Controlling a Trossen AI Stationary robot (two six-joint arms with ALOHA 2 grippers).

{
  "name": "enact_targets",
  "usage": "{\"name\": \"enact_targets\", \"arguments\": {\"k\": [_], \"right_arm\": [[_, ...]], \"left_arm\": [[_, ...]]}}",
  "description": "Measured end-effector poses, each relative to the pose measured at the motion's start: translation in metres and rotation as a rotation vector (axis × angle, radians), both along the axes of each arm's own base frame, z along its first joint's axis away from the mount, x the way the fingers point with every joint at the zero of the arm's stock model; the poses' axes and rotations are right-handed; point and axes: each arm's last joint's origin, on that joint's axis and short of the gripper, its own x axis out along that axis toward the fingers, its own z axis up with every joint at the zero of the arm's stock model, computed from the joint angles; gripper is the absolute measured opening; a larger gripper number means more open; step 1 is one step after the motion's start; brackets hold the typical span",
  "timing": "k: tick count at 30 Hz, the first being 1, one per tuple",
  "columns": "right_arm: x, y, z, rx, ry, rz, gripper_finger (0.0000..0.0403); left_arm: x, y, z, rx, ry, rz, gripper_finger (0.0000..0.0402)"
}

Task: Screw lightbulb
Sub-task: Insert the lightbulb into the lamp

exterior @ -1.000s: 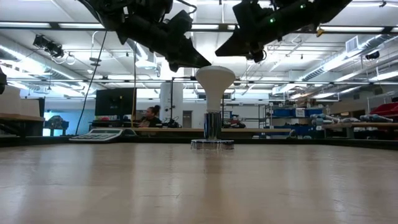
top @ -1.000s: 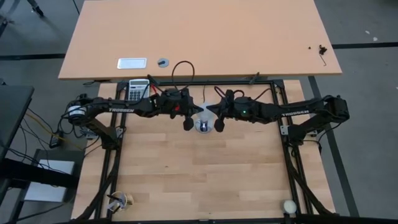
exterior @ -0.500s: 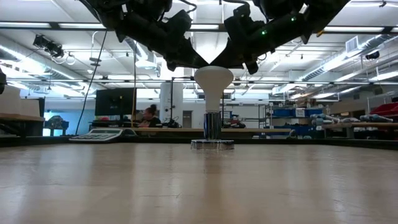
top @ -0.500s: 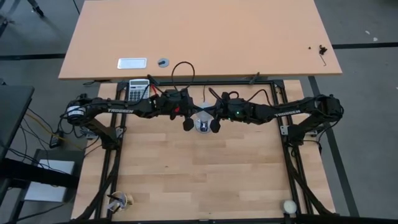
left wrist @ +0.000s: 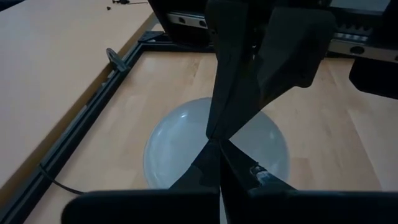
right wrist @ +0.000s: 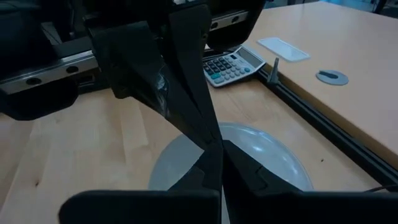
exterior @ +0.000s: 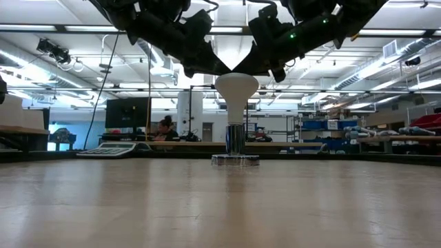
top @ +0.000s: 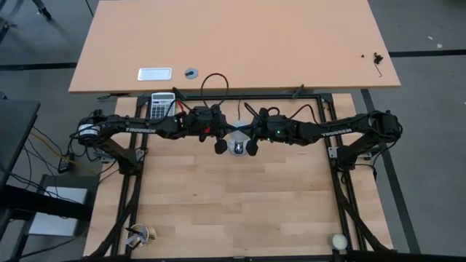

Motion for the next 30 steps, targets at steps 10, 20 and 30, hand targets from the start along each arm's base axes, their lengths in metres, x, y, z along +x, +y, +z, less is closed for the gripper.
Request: {"name": "enact_targets", "arguments": {"k": [10,20,30], "right_arm": [[-0.005,0.001,0.011,-0.028,-0.039,0.011,0.0018],[-0.032,-0.003,0.026,-0.083,0.079,-0.138,0.0012],[-0.035,-0.011,0.012,0.004,0.164,-0.179,0.0012]], "left_arm": [[0.0,-0.001,0.0,0.012,0.002,0.02,0.0],[0.0,-0.001,0.0,0.014,0.01,0.025,0.0],[0.0,-0.001,0.0,0.018,0.013,0.032,0.0]]}}
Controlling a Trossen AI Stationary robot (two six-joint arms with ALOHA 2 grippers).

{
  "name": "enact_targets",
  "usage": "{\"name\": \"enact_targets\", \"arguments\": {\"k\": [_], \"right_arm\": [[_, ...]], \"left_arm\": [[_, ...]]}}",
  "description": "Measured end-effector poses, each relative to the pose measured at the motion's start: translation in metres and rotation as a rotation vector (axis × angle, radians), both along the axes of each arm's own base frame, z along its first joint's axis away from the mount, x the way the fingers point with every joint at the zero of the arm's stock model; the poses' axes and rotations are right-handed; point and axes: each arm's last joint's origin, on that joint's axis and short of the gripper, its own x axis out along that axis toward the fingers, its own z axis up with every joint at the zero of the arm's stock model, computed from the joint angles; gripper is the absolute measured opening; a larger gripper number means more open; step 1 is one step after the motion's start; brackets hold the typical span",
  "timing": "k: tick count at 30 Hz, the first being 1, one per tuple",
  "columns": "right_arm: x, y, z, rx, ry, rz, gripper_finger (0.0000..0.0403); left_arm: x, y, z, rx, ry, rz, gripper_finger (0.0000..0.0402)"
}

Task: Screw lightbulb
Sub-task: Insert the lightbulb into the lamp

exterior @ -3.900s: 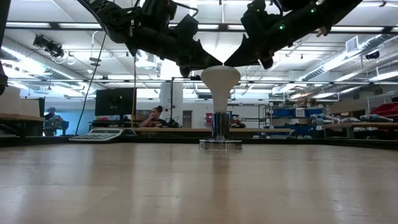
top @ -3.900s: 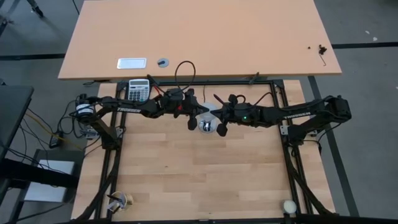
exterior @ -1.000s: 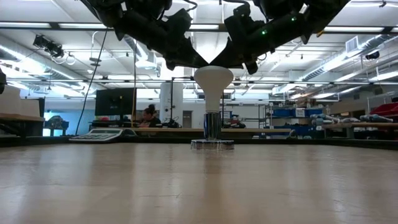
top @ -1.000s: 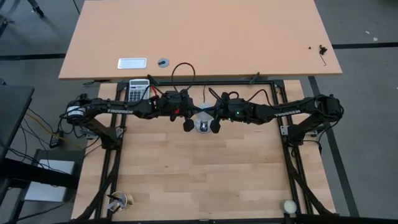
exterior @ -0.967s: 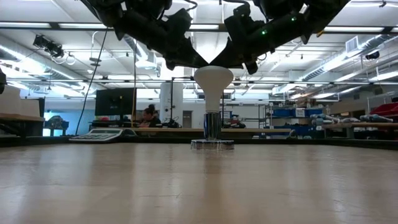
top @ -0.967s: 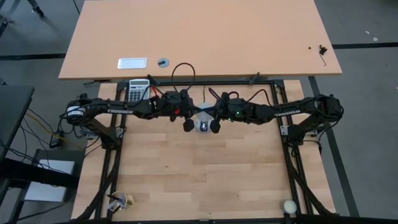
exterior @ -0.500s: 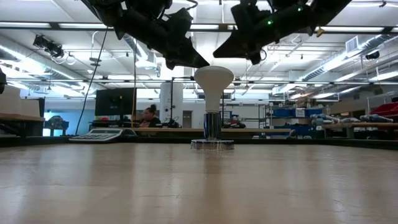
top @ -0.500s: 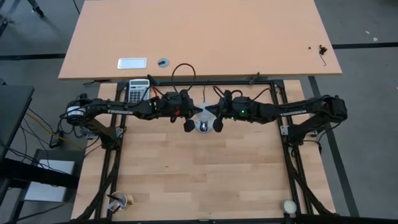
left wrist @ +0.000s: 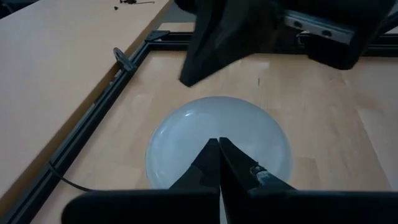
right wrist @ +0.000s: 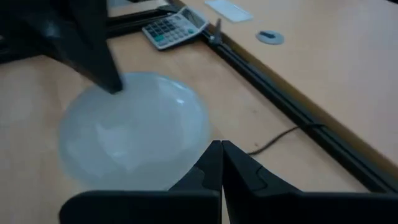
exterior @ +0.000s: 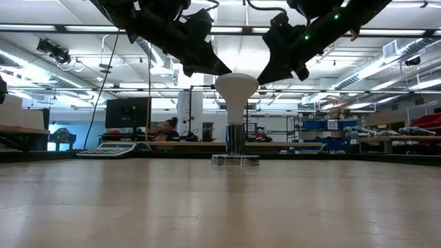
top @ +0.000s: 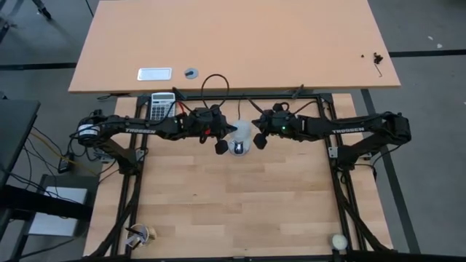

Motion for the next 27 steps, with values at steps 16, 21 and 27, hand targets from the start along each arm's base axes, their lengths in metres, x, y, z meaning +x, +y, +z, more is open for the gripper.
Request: {"name": "enact_targets", "arguments": {"k": [16,21,27], "right_arm": [[0.003,0.009,-0.004,0.078,-0.005,0.077,0.0012],[0.003,0.012,-0.003,0.082,-0.006,0.091,0.0012],[0.002,0.015,0.0,0.105,-0.021,0.139,0.0012]], "left_arm": [[0.0,0.0,0.0,0.003,0.008,0.009,0.0],[-0.001,0.0,-0.001,0.009,0.014,0.019,0.0],[-0.002,0.002,-0.002,0.028,0.034,0.052,0.0]]}}
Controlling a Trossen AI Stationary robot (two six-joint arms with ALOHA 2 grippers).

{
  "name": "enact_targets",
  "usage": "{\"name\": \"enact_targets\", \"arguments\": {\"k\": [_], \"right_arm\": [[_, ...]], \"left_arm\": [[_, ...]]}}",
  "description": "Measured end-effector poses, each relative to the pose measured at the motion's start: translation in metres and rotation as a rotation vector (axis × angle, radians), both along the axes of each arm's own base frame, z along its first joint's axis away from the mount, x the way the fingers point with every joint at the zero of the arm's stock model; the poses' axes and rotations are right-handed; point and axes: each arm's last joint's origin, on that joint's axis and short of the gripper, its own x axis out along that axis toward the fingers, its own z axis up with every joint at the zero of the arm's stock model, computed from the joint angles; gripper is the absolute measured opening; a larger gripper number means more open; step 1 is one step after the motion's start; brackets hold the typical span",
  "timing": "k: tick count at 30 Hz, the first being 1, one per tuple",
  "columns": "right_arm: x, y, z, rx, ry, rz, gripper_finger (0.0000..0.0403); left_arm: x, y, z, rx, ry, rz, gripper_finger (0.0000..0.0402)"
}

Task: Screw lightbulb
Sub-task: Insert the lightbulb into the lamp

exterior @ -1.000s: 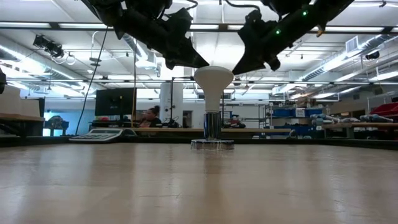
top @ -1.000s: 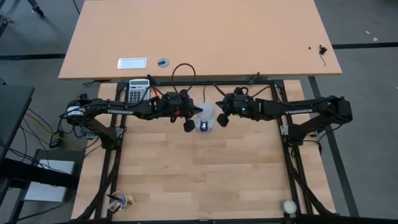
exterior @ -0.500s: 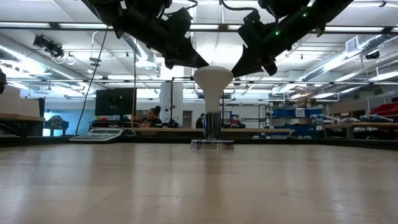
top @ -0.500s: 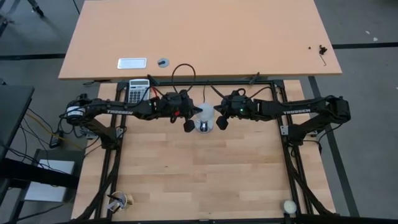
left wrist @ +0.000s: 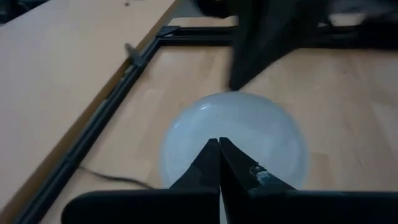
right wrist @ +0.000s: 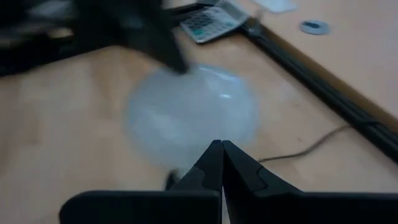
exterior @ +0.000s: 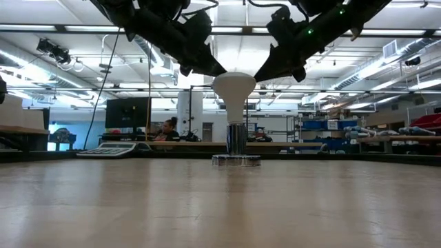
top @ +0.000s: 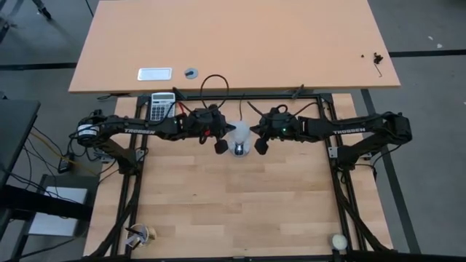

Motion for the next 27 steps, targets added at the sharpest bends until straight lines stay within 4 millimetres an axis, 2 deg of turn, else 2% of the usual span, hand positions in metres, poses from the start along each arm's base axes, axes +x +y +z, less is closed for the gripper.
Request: {"name": "enact_targets", "arguments": {"k": [2,7,10,14,17,21,27], "right_arm": [[0.001,0.004,0.002,0.028,-0.016,0.06,0.0012],[0.002,0.012,0.004,0.043,-0.039,0.122,0.0012],[0.002,0.014,0.003,0.037,-0.033,0.122,0.0012],[0.003,0.014,0.004,0.021,-0.036,0.118,0.0012],[0.002,0.014,0.004,0.009,-0.034,0.112,0.0012],[0.002,0.014,0.004,0.003,-0.031,0.113,0.0012],[0.0,0.013,0.001,0.007,0.007,0.108,0.0023]], "left_arm": [[-0.001,0.002,-0.001,0.015,0.018,0.032,0.0],[-0.007,-0.002,-0.027,-0.026,0.194,0.009,0.0],[-0.005,0.0,-0.01,0.001,0.104,0.031,0.0],[-0.007,-0.002,-0.021,-0.013,0.167,0.024,0.0],[-0.005,-0.001,-0.012,0.001,0.111,0.028,0.0],[-0.006,-0.001,-0.017,-0.005,0.145,0.029,0.0],[-0.005,-0.001,-0.014,-0.001,0.122,0.027,0.0]]}}
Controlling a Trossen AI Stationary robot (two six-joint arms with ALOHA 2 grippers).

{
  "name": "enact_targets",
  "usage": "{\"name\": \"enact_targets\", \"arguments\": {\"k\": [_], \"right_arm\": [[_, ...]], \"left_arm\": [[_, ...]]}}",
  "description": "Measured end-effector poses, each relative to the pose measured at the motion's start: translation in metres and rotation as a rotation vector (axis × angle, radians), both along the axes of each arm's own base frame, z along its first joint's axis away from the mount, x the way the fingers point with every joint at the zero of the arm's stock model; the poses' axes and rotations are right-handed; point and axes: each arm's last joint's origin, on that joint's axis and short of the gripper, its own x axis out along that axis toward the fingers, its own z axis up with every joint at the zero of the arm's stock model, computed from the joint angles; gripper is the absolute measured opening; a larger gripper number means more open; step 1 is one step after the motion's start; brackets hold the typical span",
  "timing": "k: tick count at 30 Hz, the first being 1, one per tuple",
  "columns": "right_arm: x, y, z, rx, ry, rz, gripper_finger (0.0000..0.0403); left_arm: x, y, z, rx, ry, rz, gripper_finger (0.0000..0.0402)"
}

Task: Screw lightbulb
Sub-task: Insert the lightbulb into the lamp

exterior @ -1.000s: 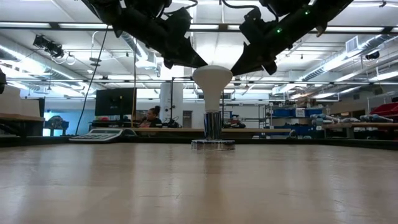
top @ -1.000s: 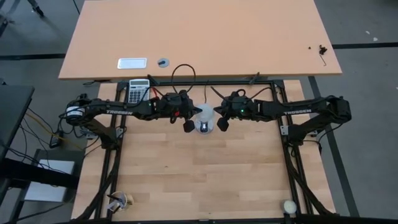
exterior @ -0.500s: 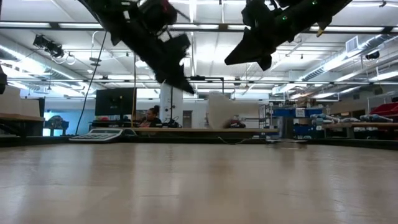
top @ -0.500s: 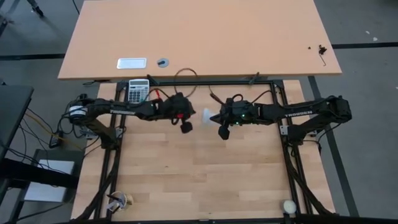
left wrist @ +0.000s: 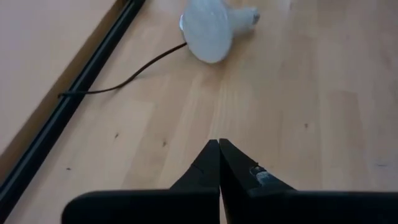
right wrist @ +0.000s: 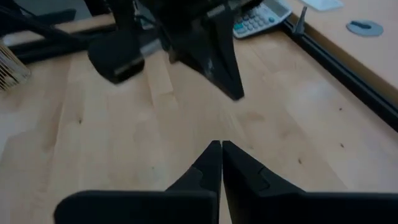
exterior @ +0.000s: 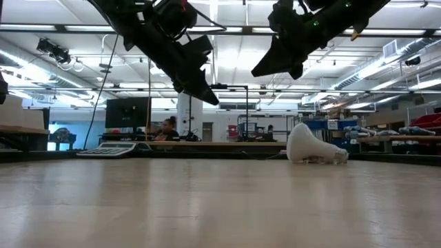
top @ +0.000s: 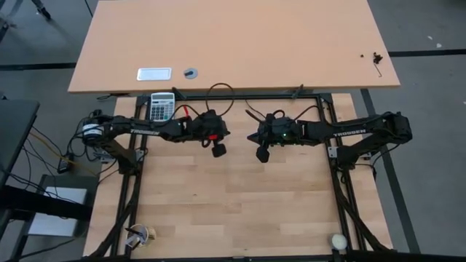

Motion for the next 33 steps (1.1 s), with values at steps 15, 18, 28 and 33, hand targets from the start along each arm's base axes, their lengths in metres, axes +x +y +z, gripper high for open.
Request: {"name": "enact_targets", "arguments": {"k": [15,18,28,33], "right_arm": [[-0.032,-0.005,-0.033,0.087,0.458,-0.066,0.0101],[-0.039,-0.004,-0.037,0.099,0.542,-0.071,0.0131],[-0.062,-0.001,-0.048,0.023,0.81,-0.011,0.0227],[-0.062,-0.011,-0.048,-0.037,0.817,-0.037,0.0257]], "left_arm": [[0.0,0.0,0.001,-0.003,-0.006,-0.006,0.0002],[0.0,0.0,0.001,-0.003,-0.007,-0.006,0.0004],[0.0,0.0,0.001,-0.007,0.0,-0.004,0.0005],[0.0,0.0,0.001,-0.005,0.0,-0.005,0.0005]]}}
